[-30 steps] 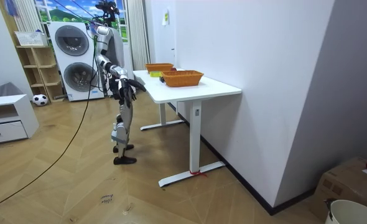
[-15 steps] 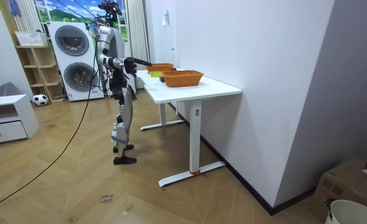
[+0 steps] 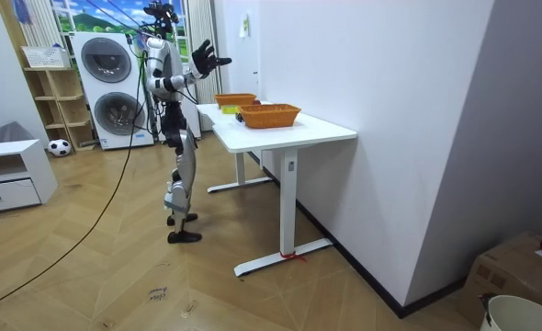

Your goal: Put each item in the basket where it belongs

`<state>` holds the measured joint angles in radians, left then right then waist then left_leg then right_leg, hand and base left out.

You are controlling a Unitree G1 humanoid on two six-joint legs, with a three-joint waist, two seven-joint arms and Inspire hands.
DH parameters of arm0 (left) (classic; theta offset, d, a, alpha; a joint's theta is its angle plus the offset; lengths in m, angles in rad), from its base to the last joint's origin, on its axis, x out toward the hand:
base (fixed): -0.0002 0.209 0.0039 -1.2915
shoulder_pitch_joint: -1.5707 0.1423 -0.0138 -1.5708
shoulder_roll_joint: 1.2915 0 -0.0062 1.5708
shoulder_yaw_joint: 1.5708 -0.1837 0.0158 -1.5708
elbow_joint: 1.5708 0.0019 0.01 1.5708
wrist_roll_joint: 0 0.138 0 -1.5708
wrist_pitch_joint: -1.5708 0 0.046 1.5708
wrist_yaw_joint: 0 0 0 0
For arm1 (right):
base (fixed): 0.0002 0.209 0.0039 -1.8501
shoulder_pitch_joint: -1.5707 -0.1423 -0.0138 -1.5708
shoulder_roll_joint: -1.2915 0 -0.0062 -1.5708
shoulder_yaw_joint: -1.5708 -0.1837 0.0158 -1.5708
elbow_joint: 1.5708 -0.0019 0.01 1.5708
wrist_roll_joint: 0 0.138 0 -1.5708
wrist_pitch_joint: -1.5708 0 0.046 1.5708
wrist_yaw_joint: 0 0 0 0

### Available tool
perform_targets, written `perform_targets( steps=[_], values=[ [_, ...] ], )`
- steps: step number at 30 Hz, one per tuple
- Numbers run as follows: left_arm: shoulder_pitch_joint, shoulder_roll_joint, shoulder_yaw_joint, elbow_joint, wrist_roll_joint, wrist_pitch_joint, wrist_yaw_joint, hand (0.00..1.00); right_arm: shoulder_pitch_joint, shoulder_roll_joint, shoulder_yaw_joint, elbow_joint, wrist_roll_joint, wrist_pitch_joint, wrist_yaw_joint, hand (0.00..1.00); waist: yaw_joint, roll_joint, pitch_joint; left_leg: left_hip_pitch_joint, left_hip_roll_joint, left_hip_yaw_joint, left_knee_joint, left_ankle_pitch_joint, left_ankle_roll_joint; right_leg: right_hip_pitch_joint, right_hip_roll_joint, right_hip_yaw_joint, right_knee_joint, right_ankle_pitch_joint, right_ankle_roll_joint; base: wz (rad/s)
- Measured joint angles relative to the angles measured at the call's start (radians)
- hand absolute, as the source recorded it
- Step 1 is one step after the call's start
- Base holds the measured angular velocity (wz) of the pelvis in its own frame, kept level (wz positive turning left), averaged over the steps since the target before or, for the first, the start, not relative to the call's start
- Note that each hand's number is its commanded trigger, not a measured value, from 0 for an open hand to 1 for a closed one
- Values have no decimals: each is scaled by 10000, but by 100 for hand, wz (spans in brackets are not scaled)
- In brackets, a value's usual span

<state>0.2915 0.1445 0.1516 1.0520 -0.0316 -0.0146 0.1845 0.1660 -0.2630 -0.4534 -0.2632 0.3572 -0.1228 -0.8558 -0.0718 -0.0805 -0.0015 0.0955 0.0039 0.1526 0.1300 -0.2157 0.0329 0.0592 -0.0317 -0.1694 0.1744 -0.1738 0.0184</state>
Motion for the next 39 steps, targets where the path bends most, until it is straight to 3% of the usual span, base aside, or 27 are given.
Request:
perform_targets(
  steps=[4,10,18,25,27,31,39],
  values=[
    [-38,-3,4,32,17,1,13,0,-52,-69,5,-454,-515,4,180,0,38,-5,-4,6,-5,-9,-8,0,0,6,-4,1,1,0,0,0],
    [-152,-15,-111,411,34,11,15,0,-741,-239,74,-659,-1527,33,807,0,102,19,52,32,-7,-113,-5,0,0,87,-6,-100,-32,0,0,5],
    [-156,-151,-120,522,34,74,17,0,-1019,-243,915,-1211,-2124,148,1898,0,373,98,67,10,4,-214,-2,2,-3,107,-4,-219,-34,-1,1,4],
    [-160,-98,-145,494,42,67,-6,0,-1641,-264,1315,-1248,-2151,151,3436,0,498,-51,101,17,1,-307,47,3,-4,218,-20,-278,-61,-1,1,5],
    [-177,-93,-150,500,45,67,-122,0,-1652,-386,1357,-1247,-2513,157,3719,0,495,-121,78,33,-2,-435,52,4,-5,260,-16,-257,-63,-1,1,12],
    [-204,-84,-153,530,46,67,-277,0,-1940,-486,1485,-1246,-3295,157,4179,0,505,-149,71,33,-2,-448,63,6,-7,263,-11,-237,-69,-1,1,2],
    [-247,-43,-73,555,681,75,-475,0,-1979,-585,1602,-1103,-3446,310,5653,0,633,-187,69,18,3,-431,153,8,-8,274,-15,-92,-63,-1,1,0]
  ],
)
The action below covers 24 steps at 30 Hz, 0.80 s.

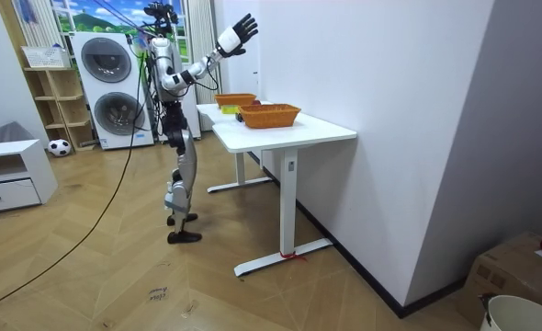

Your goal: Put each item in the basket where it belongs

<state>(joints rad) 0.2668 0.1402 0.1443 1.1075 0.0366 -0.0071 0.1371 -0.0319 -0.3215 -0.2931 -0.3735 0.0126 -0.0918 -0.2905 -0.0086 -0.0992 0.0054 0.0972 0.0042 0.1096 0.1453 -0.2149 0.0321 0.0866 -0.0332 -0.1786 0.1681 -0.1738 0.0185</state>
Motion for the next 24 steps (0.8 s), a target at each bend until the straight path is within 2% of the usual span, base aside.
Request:
perform_targets(
  steps=[3,8,18,24],
  values=[
    [-108,28,99,-147,454,54,-198,0,0,-7,16,23,-383,340,650,0,133,-46,-14,-18,32,0,20,-2,0,-2,2,-23,9,0,0,0],
    [-120,85,140,-205,467,109,-327,0,-13,-20,180,22,-984,600,1375,0,164,-104,-47,-19,8,-3,36,-3,0,1,4,-14,25,1,-2,0],
    [-112,148,185,-181,555,94,-473,0,-13,-55,534,38,-1519,691,2611,0,199,-142,-14,4,-4,-11,53,-2,-1,36,5,-22,17,2,-2,0],
    [-128,325,172,-161,743,135,-659,0,-13,-480,1224,70,-1530,950,3488,0,280,-185,21,-10,33,-66,53,-3,1,39,-12,-88,12,2,-3,1]
  ],
)
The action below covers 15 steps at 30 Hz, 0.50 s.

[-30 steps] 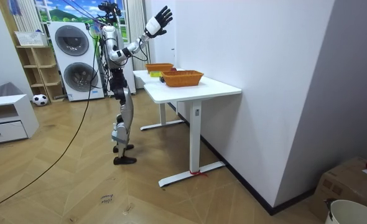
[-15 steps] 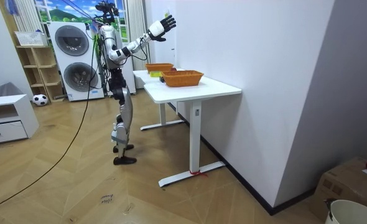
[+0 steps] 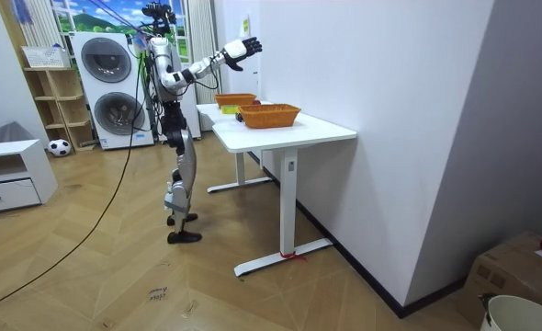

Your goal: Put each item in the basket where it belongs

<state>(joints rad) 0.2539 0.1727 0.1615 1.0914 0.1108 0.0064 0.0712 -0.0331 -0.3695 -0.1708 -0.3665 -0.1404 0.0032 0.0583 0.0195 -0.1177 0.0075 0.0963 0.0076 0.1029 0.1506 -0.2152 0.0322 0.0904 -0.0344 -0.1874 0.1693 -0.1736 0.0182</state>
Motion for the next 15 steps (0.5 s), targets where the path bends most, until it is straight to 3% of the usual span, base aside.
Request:
perform_targets(
  steps=[15],
  values=[
    [-246,90,-268,-47,101,120,-169,0,3,-236,660,155,-401,233,2086,0,125,-58,-29,-151,-30,-234,50,1,0,-34,-18,-28,-24,0,0,5]
  ],
)
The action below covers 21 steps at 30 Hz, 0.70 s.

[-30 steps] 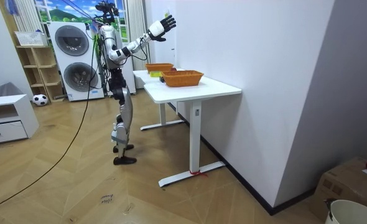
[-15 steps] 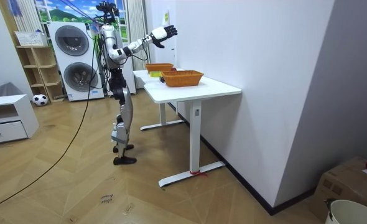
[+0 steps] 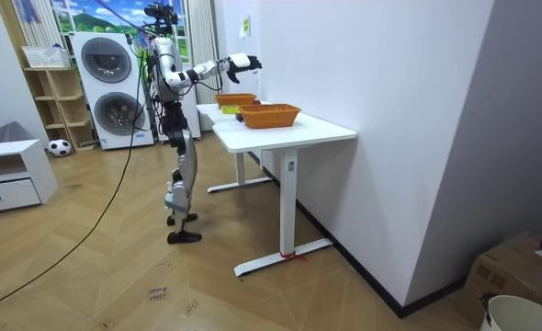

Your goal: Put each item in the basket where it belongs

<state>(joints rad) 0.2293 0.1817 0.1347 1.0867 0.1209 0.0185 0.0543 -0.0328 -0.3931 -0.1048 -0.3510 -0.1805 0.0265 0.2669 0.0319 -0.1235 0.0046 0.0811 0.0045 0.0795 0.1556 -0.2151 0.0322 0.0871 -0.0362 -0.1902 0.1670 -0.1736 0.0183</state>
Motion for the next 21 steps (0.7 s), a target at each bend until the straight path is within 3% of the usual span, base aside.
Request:
perform_targets(
  steps=[6,15,21],
  values=[
    [-142,90,-36,-17,2,0,15,0,162,1,70,212,-218,198,377,0,32,-50,49,-21,18,2,36,-1,1,-2,0,-42,7,0,0,0],
    [-294,169,-216,-48,4,-8,13,0,268,8,548,376,-654,198,1108,0,66,-30,54,-14,7,6,81,-1,1,13,3,-35,21,1,-1,0],
    [-378,169,-281,97,4,-7,12,0,530,34,621,510,-1226,228,1816,0,212,101,-15,-17,-2,12,66,-1,1,-2,14,-28,22,2,-2,0]
  ],
)
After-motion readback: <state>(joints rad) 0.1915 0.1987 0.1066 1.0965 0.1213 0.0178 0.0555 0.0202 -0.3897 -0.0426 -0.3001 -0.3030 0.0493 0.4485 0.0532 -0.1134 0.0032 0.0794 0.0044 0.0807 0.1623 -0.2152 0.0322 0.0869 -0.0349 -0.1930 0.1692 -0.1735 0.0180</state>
